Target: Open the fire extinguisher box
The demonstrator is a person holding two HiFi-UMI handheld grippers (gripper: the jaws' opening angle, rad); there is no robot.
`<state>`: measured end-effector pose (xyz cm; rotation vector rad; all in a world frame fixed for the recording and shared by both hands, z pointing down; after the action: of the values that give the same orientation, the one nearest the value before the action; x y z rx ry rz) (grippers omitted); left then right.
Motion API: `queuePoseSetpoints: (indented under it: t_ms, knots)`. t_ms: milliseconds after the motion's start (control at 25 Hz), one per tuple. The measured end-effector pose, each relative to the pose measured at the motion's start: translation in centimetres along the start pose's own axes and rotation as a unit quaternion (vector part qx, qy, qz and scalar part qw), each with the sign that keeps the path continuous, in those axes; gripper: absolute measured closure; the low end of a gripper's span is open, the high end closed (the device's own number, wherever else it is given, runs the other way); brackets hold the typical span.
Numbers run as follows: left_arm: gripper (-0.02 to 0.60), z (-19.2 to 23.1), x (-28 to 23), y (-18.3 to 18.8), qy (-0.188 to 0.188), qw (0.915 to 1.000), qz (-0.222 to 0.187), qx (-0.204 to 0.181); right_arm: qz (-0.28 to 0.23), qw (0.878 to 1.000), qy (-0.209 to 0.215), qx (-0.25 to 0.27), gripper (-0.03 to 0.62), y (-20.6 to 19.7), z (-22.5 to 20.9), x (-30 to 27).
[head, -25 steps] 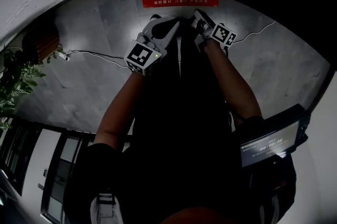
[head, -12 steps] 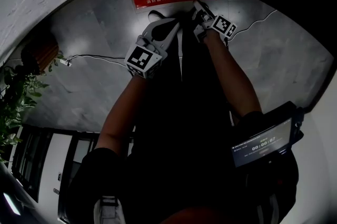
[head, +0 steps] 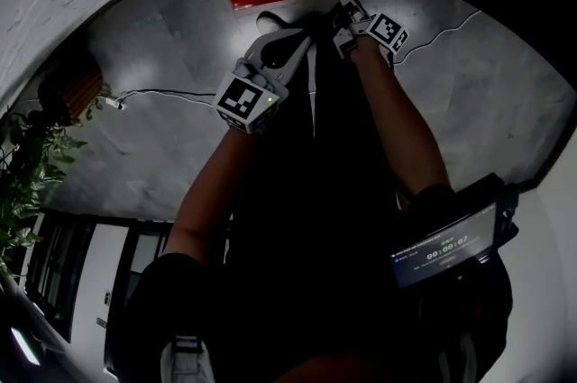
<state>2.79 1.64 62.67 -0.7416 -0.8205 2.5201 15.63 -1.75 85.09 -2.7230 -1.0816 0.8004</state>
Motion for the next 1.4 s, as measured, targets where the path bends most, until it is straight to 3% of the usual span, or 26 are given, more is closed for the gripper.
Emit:
queuePoseSetpoints:
  t_ms: [320, 560, 680, 840, 1080, 1200, 1400]
  knots:
    - [0.580, -0.6, 0.1, 0.8, -0.003, 0.9999, -0.006, -0.009, -0.012, 1.000, 0.012, -0.004, 0.490, 0.6, 1.9, 1.2]
    - [0.580, -0.4, 1.2, 2.6, -0.006, 0.9995, -0.023, -0.022, -0.020, 0.999, 0.047, 0.003, 0.500, 1.2, 6.0, 1.7]
    - [0.580, 0.8, 1.6, 4.5, -0.004, 0.9990, -0.036, -0.026, -0.020, 0.998, 0.057, 0.031, 0.502, 2.6, 8.3, 0.0]
    - [0.580, 1.3, 2.5, 6.4, 0.001, 0.9979, -0.051, -0.039, -0.033, 0.991, 0.107, 0.078, 0.508, 5.7, 12.5, -1.9]
    - [0.580, 1.9, 3.7, 7.5, 0.018, 0.9965, -0.063, -0.053, -0.055, 0.980, 0.136, 0.134, 0.542, 10.7, 16.6, -5.2]
    - [0.580, 2.1, 4.1, 7.8, 0.025, 0.9961, -0.067, -0.051, -0.058, 0.991, 0.090, 0.083, 0.545, 11.8, 15.9, -6.5]
    - [0.580, 2.6, 4.7, 8.2, 0.033, 0.9956, -0.072, -0.049, -0.069, 0.991, 0.096, 0.067, 0.545, 13.7, 16.7, -8.8]
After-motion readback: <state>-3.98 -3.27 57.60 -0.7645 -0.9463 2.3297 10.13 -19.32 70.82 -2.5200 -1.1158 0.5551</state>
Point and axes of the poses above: the fingertips, and each gripper's own axes: x backward along the fingers, z to its left, y out of its top, the point moved 3 cm from there along x, backward along the fingers, and after that the axes turned 14 degrees about x, right-handed, at the moved point
